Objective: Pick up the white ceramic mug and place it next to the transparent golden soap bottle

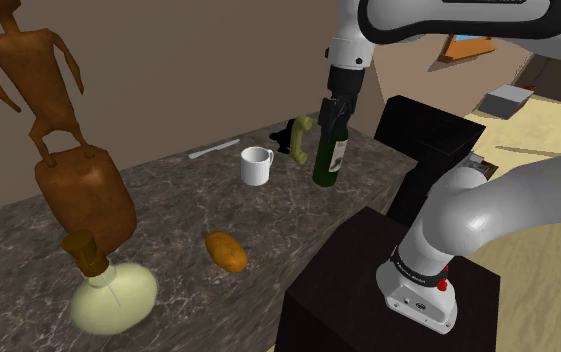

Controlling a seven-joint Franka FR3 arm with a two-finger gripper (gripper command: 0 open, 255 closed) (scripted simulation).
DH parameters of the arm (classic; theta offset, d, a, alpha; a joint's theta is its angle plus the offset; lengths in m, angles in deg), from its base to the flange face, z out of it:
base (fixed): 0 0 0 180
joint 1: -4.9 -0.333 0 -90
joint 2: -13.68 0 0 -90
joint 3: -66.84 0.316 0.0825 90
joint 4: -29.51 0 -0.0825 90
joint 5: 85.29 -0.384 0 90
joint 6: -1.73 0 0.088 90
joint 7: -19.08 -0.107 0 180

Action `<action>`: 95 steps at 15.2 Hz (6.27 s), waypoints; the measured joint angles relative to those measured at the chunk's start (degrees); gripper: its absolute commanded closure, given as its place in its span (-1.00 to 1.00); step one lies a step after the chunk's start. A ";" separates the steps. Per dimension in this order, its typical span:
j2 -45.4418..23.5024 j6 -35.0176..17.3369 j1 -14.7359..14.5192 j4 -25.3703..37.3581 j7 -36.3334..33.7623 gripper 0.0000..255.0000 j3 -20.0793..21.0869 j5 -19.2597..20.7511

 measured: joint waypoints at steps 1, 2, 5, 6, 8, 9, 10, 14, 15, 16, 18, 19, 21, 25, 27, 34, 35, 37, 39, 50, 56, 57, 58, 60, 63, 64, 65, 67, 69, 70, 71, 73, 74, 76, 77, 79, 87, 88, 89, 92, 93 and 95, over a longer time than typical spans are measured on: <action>0.00 0.00 0.00 0.00 0.00 -1.00 0.00 0.00; -0.83 -0.82 0.00 0.09 0.06 -1.00 0.08 0.07; -5.38 -5.39 -0.22 0.62 -0.32 -1.00 1.10 0.01; -7.03 -7.05 -0.23 0.81 -0.33 -1.00 1.36 0.13; -10.82 -10.60 -0.21 1.50 -0.34 -1.00 1.83 0.40; -12.81 -12.85 -0.35 1.42 -0.65 -1.00 2.33 0.39; -14.84 -14.61 -0.40 1.98 -0.89 -1.00 2.73 0.52; -23.15 -20.88 -0.54 4.97 -2.00 -1.00 4.16 1.35; -25.32 -22.06 -0.50 6.20 -2.23 -1.00 4.40 1.72; -27.35 -23.38 -0.58 7.12 -2.69 -1.00 4.78 2.02; -31.60 -25.70 -0.57 9.50 -3.29 -1.00 5.26 2.85; -33.77 -26.80 -0.55 10.75 -3.57 -1.00 5.44 3.33; -38.09 -29.34 -0.50 12.90 -4.03 -1.00 5.67 4.40; -46.19 -32.24 -0.94 18.71 -5.76 -1.00 6.21 6.55; -47.02 -33.66 -0.98 18.19 -5.93 -1.00 6.22 6.80; -49.43 -37.43 -0.98 16.83 -6.13 -1.00 6.12 7.26; -49.52 -37.50 -0.99 16.86 -6.15 -1.00 6.12 7.28; -49.58 -37.53 -1.00 16.89 -6.17 -1.00 6.12 7.29; -49.59 -37.55 -1.00 16.89 -6.17 1.00 6.12 7.29; -49.39 -37.22 -1.00 17.02 -6.16 1.00 6.13 7.25; -47.36 -33.20 -0.92 19.03 -5.83 1.00 6.16 6.87; -47.03 -32.48 -0.94 19.43 -5.85 1.00 6.18 6.82; -46.58 -31.86 -0.94 19.59 -5.82 1.00 6.20 6.75; -46.02 -30.36 -0.88 20.54 -5.65 1.00 6.16 6.65; -45.21 -28.09 -0.90 22.01 -5.63 1.00 6.19 6.51; -44.97 -27.36 -0.87 22.51 -5.56 1.00 6.18 6.47; -44.83 -26.69 -0.89 23.04 -5.58 1.00 6.19 6.45; -44.36 -25.30 -0.86 23.95 -5.50 1.00 6.17 6.38; -43.80 -23.79 -0.83 24.91 -5.39 1.00 6.15 6.29; -43.53 -22.98 -0.84 25.46 -5.40 1.00 6.16 6.25; -43.39 -22.21 -0.80 26.08 -5.31 1.00 6.13 6.23; -42.85 -20.70 -0.81 27.06 -5.29 1.00 6.14 6.15; -42.82 -20.04 -0.81 27.70 -5.27 1.00 6.13 6.15; -42.91 -18.44 -0.85 29.38 -5.36 1.00 6.17 6.16; -42.80 -17.72 -0.86 29.99 -5.37 1.00 6.18 6.14; -42.45 -16.32 -0.82 31.04 -5.27 1.00 6.15 6.09; -42.08 -10.15 -0.83 36.85 -5.27 1.00 6.16 6.04; -42.21 -9.43 -0.81 37.70 -5.24 1.00 6.14 6.06; -42.18 -8.55 -0.78 38.54 -5.17 1.00 6.11 6.05; -42.32 -6.30 -0.88 40.92 -5.36 1.00 6.20 6.07; -42.51 -5.44 -0.87 41.99 -5.33 1.00 6.19 6.10; -42.65 -3.81 -0.80 43.75 -5.21 1.00 6.13 6.11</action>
